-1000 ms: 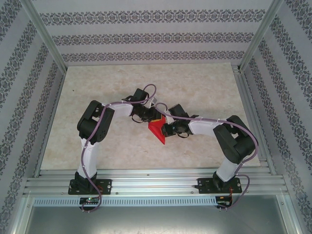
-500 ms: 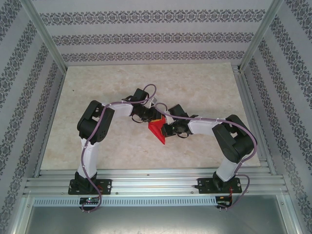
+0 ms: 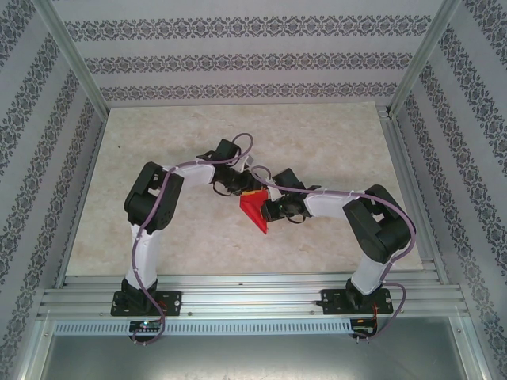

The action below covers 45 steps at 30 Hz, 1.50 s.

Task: Fold a paper plane with a square sheet of paper (fold left side to right side)
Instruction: Third fold the triangle at the center of the table.

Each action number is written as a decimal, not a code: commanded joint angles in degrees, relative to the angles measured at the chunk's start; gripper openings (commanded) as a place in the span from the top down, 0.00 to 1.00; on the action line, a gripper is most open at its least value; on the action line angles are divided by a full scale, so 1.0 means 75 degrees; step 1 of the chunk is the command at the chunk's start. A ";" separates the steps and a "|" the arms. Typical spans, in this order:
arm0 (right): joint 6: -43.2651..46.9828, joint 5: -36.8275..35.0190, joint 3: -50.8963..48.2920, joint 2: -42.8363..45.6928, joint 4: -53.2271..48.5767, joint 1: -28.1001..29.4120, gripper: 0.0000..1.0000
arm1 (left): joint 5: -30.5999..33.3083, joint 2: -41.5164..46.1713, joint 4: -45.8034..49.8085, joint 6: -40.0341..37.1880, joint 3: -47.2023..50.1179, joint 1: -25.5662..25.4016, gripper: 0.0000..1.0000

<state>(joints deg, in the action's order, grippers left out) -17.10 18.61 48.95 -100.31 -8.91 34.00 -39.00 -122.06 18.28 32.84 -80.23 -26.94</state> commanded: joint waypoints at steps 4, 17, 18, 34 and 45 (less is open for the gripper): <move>-0.0052 -0.0196 0.0021 -0.0383 -0.0534 0.0018 1.00 | 0.0333 0.1015 0.0691 -0.0487 -0.0167 0.0835 0.54; 0.0077 -0.0249 0.0141 -0.0406 -0.0689 0.0071 1.00 | -0.0428 0.2241 -0.1169 0.0701 0.2203 0.0021 0.71; 0.0087 -0.0266 0.0137 -0.0397 -0.0704 0.0072 1.00 | -0.0387 0.2255 -0.1375 0.0856 0.2290 -0.0075 0.71; 0.0112 -0.0256 0.0141 -0.0465 -0.0682 0.0095 1.00 | 0.0276 0.1786 -0.1455 0.1186 0.2364 -0.0675 0.74; 0.0136 -0.0278 0.0210 -0.0494 -0.0766 0.0113 1.00 | 0.0793 0.1774 -0.0914 0.0792 0.2620 -0.0684 0.74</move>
<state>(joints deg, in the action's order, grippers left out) -16.86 18.59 50.70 -101.14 -11.20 34.13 -34.87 -108.95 9.69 40.60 -61.73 -31.57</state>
